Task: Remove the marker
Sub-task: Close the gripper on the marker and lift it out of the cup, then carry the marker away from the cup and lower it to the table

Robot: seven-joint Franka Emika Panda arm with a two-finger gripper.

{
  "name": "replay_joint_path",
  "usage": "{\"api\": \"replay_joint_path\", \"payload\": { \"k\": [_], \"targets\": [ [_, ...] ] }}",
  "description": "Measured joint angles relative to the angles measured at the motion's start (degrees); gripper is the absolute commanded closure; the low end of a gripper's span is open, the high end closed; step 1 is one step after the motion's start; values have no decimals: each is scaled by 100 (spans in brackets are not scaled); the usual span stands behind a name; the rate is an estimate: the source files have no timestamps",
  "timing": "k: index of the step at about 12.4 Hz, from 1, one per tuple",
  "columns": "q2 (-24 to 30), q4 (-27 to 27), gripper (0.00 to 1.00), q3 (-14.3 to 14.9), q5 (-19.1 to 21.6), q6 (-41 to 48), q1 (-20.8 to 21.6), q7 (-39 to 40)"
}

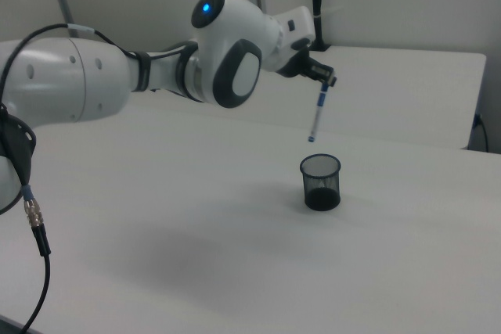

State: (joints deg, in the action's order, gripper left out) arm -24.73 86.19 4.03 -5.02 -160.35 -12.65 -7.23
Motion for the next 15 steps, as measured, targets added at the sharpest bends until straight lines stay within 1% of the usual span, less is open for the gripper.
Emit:
{"api": "replay_joint_path", "payload": {
  "k": [2, 3, 5, 8, 10, 12, 14, 15],
  "targets": [
    [49, 9, 95, -24, 0, 513, 231, 53],
    [73, 11, 95, -35, 3, 921, 352, 171],
    [130, 21, 94, -62, 6, 1792, 714, 368],
    [138, 93, 94, -86, 7, 2829, 1230, 445],
    [119, 251, 90, -95, 8, 3212, 1535, 543],
    [15, 377, 90, -95, 8, 3358, 1744, 580],
    [-225, 420, 90, -96, 25, 3360, 1888, 580],
    [-365, 421, 89, -96, 101, 3360, 1921, 580]
  ]
}}
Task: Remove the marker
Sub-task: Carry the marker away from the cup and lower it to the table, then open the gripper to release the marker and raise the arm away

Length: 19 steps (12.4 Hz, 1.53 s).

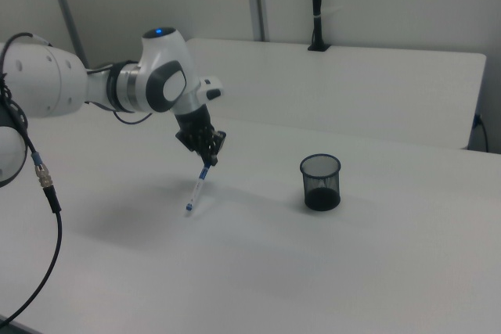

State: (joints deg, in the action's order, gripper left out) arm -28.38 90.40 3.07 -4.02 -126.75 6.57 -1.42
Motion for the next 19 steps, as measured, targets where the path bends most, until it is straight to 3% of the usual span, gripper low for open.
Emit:
{"api": "replay_joint_path", "payload": {
  "k": [1, 3, 8, 14, 17, 19],
  "targets": [
    [-118, -4, 76, 0, 109, -1, 9, -1],
    [-190, -26, 3, 11, 181, -67, 4, -13],
    [-26, -164, 0, 12, 183, -113, 20, -13],
    [1732, -147, 0, 14, 182, 2509, 35, -83],
    [2627, 409, 0, 17, 182, 2886, 35, -444],
    [2886, 615, 0, 45, 182, 3006, 18, -451]
  ]
}}
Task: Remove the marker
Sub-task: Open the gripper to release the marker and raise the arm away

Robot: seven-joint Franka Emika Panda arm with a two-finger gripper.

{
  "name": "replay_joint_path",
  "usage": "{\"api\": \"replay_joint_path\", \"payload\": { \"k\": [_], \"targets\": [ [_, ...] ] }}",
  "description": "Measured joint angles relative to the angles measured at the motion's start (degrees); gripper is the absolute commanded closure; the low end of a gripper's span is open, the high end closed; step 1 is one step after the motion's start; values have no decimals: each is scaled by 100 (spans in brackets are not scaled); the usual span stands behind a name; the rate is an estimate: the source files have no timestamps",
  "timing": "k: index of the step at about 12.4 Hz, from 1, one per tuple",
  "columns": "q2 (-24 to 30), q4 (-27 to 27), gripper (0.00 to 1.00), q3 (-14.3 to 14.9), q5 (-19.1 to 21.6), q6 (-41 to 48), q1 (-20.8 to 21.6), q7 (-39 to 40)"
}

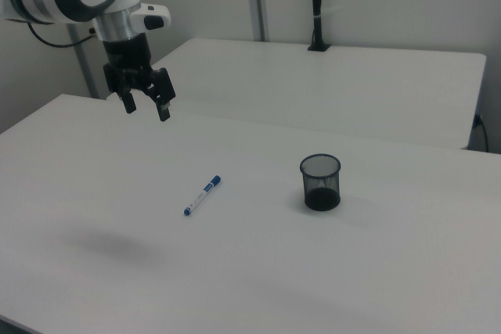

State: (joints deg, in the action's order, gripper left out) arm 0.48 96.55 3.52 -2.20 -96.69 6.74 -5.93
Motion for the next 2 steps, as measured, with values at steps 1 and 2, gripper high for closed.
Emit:
{"api": "replay_joint_path", "payload": {
  "k": [1, 2],
  "targets": [
    [17, 23, 0, 5, 0, 3, -32, 0],
    [16, 33, 0, 6, 0, 5, -65, 0]
  ]
}}
